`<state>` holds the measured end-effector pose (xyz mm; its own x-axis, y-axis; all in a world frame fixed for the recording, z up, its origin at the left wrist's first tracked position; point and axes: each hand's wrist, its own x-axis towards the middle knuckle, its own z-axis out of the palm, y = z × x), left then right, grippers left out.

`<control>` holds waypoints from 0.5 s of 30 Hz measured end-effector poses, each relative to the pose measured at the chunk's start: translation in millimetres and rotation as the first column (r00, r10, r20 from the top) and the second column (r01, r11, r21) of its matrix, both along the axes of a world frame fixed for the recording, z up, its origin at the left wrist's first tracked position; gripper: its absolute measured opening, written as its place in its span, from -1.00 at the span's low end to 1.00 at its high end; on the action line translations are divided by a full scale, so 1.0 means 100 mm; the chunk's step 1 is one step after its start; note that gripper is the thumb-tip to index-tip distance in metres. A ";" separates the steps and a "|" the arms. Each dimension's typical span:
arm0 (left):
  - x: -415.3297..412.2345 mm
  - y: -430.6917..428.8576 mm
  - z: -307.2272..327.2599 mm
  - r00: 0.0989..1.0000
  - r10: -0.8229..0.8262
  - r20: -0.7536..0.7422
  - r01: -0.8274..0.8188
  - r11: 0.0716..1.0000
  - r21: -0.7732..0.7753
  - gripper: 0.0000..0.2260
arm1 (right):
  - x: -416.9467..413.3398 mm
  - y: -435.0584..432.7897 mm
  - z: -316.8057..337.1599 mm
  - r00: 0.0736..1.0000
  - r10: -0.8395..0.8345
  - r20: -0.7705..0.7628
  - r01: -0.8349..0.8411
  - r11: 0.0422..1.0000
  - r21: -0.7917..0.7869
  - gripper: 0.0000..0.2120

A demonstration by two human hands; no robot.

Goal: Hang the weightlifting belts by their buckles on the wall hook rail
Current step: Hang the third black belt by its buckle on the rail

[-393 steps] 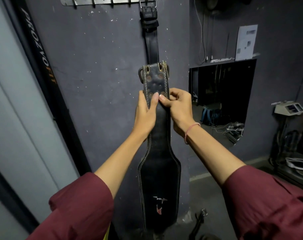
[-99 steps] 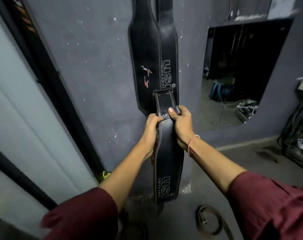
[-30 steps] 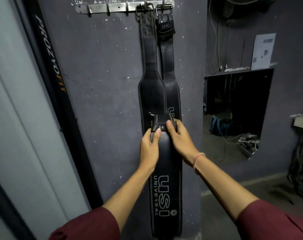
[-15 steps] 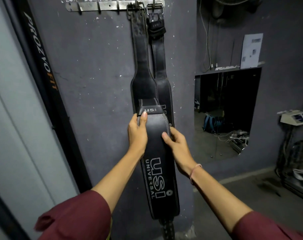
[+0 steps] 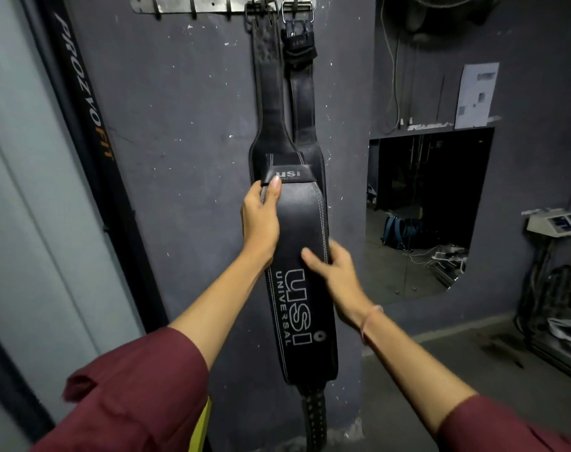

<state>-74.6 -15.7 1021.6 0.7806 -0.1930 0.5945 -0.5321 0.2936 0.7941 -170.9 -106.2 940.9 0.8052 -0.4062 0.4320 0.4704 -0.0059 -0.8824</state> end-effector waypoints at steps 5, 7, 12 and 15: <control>0.06 0.02 0.10 0.998 -0.046 -0.039 0.045 0.998 -0.041 -0.57 | -0.01 0.04 0.41 0.998 0.008 0.067 -0.004 0.998 -0.057 -0.61; 0.06 0.03 0.15 0.998 -0.054 -0.039 0.051 0.996 -0.073 -0.61 | -0.08 0.07 0.10 1.000 -0.005 0.001 0.005 0.997 -0.074 -0.60; -0.01 0.01 0.21 0.998 -0.021 0.057 0.025 0.998 -0.062 -0.70 | -0.13 0.10 -0.14 0.994 -0.114 0.001 0.113 0.991 0.068 -0.70; -0.07 0.09 0.10 0.996 -0.015 0.086 0.013 1.000 0.017 -0.76 | -0.07 0.07 0.04 0.991 -0.126 0.051 0.123 0.991 0.057 -0.70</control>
<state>-81.5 -7.2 1031.8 0.7238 -0.2135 0.6561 -0.5947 0.2891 0.7501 -177.5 -98.7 945.0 0.7229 -0.5251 0.4490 0.5165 -0.0209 -0.8560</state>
